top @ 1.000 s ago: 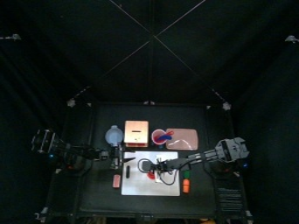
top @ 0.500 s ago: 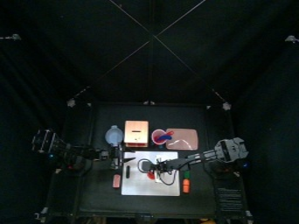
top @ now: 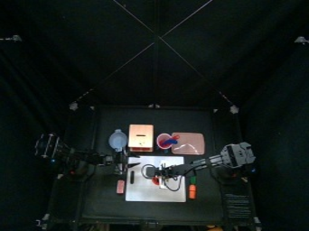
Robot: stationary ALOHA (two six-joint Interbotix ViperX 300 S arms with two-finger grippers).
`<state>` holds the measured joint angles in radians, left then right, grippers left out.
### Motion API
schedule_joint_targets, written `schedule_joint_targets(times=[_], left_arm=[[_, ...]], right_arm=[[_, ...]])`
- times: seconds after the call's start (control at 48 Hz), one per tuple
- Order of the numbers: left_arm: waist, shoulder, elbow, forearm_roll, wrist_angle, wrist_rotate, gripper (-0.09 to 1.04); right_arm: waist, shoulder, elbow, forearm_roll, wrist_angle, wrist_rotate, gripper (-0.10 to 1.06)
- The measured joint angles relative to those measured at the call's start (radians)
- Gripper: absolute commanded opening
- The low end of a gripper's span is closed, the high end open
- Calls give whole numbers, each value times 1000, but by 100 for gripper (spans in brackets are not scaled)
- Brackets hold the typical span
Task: Get the cutter from the drawer then cut the dough then place the extra dough in the bowl
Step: Cut the dough
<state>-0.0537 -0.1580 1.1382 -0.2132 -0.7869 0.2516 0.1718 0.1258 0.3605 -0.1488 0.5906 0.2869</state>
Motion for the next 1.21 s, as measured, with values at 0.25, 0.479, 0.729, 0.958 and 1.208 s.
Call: schedule_joint_targets(times=[0.25,0.479,0.729,0.958,1.208], left_arm=[[-23,8,-32,3,-23,0,79],[-87,77,-74,12,-69,0,80],[-152,181,-133,12,-129,0,80],[-195,281,-172,-28,-229,-6,80],[-230,383,-183,-83,-357,-8,80]], right_arm=[[3,-89,101,-138,-149,-9,81],[-12,-196,273,-219,-348,-2,81],[-81,-284,480,-207,-796,-14,81],[-103,-232,615,-201,-1160,-54,81],[-46,-43,643,77,-1425,-288,81]])
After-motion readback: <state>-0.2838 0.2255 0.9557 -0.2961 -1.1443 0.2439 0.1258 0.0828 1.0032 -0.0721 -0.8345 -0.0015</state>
